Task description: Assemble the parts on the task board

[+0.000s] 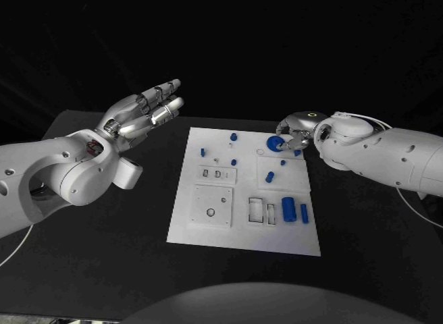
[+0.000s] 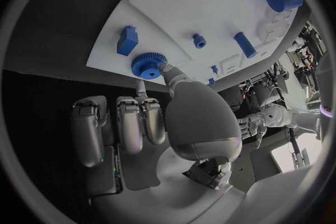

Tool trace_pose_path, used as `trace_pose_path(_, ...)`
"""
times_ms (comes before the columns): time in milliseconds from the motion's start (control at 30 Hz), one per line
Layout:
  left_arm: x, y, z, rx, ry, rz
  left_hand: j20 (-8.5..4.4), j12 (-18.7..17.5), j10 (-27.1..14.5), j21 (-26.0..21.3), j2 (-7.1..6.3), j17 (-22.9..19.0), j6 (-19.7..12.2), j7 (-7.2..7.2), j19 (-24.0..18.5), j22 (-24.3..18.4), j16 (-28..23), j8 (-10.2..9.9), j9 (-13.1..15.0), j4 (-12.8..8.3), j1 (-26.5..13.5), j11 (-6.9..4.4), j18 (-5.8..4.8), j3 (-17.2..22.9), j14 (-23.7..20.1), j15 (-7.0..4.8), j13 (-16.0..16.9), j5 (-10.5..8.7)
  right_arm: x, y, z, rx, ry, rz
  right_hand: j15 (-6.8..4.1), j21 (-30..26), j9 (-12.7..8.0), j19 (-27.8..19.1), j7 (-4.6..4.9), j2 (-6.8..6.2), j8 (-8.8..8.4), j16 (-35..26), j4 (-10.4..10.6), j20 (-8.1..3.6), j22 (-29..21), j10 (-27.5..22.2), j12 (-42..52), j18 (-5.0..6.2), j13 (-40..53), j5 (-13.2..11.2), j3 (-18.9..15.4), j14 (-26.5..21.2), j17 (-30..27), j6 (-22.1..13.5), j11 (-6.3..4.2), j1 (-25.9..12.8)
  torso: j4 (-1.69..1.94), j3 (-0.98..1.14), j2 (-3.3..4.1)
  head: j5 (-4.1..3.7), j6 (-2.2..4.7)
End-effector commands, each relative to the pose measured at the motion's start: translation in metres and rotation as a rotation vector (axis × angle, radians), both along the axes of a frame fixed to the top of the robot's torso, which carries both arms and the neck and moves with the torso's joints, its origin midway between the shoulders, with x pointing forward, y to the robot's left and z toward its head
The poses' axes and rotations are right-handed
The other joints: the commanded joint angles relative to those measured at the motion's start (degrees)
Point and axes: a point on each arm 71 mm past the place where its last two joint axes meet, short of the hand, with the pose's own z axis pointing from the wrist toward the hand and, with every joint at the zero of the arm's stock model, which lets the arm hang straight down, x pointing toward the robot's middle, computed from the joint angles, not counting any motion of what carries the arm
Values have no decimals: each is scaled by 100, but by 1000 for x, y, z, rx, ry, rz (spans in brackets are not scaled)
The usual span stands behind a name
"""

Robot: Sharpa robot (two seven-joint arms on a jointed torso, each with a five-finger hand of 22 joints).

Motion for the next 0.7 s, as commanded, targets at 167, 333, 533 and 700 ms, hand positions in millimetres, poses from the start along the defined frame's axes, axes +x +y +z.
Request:
trace_pose_path(167, -1, -3, 1, -5, -8, -26, 57, -21, -12, 21, 3, -7, 22, 35, 0, -77, -20, 20, -10, -15, 68, 48, 97, -35, 6, 47, -6, 26, 0, 2, -3, -23, 17, 11, 41, 20, 145, 596, -33, 2, 157, 19, -137, 48, 1506, 606, 21, -79, 1505, 283, 72, 598, 1507, 62, 30, 113, -1, -2, 3, 1, -17)
trace_pose_path(333, -1, -3, 1, -5, -7, -28, 60, -21, -12, 24, 4, -7, 21, 37, 4, -76, -20, 21, -10, -16, 73, 52, 97, -39, 6, 50, -6, 28, 1, 4, -4, -24, 21, 16, 38, 20, 197, 596, -38, -13, 209, 19, -174, 46, 1506, 606, 21, -79, 1505, 229, 92, 598, 1507, 78, 26, 141, -2, -3, 4, -3, -28)
trace_pose_path(533, -1, -4, 1, -3, -1, -33, 61, -21, -12, 24, 5, -7, 21, 37, 3, -76, -20, 21, -10, -16, 75, 53, 97, -39, 6, 50, -6, 29, 1, 6, -6, -24, 22, 19, 29, 18, 255, 594, -65, -2, 281, 19, -202, 40, 1505, 606, 21, -78, 1505, 193, 122, 598, 1507, 133, 8, 165, 8, 1, 9, 2, -57)
trace_pose_path(700, -1, -4, 1, -2, 2, -34, 63, -21, -12, 24, 6, -7, 20, 39, 3, -76, -20, 22, -10, -16, 80, 57, 97, -42, 6, 52, -6, 33, 2, 7, -8, -24, 20, 18, 21, 3, 279, 580, -78, -1, 309, 19, -206, 36, 1499, 606, 21, -73, 1505, 159, 129, 598, 1507, 156, -1, 162, 3, 0, 5, 16, -70)
